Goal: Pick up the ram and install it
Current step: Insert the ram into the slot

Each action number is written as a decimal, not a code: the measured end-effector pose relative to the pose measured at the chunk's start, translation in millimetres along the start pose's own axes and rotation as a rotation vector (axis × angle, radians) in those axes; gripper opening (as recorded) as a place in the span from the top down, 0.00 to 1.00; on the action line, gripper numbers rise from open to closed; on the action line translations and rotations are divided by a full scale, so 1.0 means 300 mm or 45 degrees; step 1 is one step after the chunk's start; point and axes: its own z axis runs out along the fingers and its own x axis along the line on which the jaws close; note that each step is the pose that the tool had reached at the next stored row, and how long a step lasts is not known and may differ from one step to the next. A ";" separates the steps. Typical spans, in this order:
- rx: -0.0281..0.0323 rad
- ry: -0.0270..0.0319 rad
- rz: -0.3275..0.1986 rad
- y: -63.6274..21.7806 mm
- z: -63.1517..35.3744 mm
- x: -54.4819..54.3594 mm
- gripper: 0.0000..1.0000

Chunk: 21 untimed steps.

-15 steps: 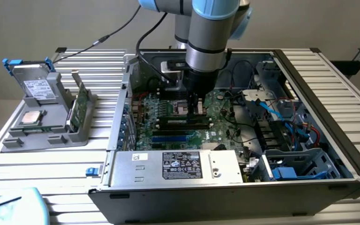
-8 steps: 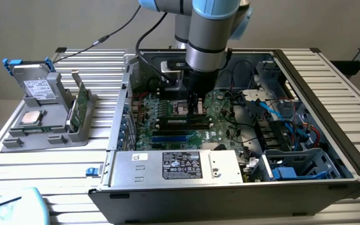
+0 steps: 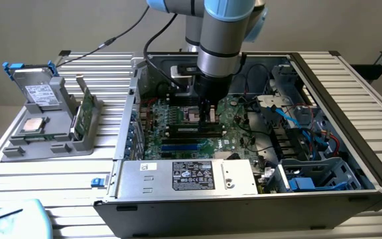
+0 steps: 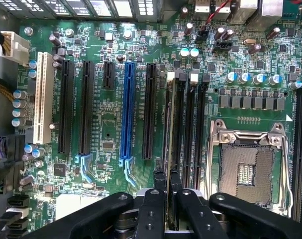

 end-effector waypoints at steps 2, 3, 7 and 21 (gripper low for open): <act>0.0000 -0.0001 0.001 0.000 0.000 0.001 0.85; -0.0001 0.0000 0.001 0.000 0.000 0.001 0.85; -0.0001 -0.0003 0.003 0.000 0.000 0.001 0.85; -0.0001 -0.0001 0.003 -0.002 0.005 -0.005 0.85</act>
